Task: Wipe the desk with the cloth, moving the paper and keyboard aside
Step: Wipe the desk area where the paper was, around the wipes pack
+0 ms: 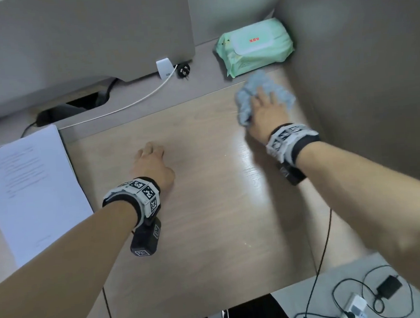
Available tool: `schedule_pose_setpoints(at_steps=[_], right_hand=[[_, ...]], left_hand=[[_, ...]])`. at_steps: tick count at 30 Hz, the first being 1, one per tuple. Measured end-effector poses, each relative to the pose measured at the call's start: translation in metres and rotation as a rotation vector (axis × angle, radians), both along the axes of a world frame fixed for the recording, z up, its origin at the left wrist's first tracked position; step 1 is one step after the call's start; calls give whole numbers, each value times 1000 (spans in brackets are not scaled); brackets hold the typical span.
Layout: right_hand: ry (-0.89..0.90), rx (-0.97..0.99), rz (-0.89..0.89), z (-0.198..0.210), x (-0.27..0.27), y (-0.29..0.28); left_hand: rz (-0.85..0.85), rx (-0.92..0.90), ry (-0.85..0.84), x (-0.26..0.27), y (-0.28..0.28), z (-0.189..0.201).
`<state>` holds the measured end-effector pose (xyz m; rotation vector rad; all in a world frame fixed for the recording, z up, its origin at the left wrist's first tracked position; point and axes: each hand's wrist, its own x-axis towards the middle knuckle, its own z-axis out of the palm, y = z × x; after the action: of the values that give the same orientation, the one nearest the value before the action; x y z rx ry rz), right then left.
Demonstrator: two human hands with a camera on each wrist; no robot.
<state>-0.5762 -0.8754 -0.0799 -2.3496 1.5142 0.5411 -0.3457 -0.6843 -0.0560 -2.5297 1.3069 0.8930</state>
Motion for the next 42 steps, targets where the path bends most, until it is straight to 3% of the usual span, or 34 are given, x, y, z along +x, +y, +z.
schedule_pose_setpoints(at_steps=[4,10,17,21,28,33,35,38,40,42], right_hand=[[5,-58,-208,2,-19,-24],[-20,-17,-92,-7,-20,8],[-41,9,-281,6,-38,-17],[-40,17,-337,1,-59,20],[-25,-4,-572,-1,-115,132],[25,5,-682,0,-89,130],[2,20,-620,-2,-58,128],[-86,34,-329,-8,-12,161],[-111,24,-183,-10,-11,192],[-108,0,-173,-11,-36,205]], left_hand=[[-7,-24,-7,0,6,-5],[-25,-42,-10,2,8,-9],[-55,-34,-15,2,9,-12],[-78,-17,-29,4,11,-13],[-148,-4,-86,3,20,-20],[-180,-5,-102,8,21,-24],[-200,-10,-112,8,22,-26],[-215,5,-134,6,22,-25],[-206,16,-124,1,17,-23],[-167,33,-108,-4,11,-19]])
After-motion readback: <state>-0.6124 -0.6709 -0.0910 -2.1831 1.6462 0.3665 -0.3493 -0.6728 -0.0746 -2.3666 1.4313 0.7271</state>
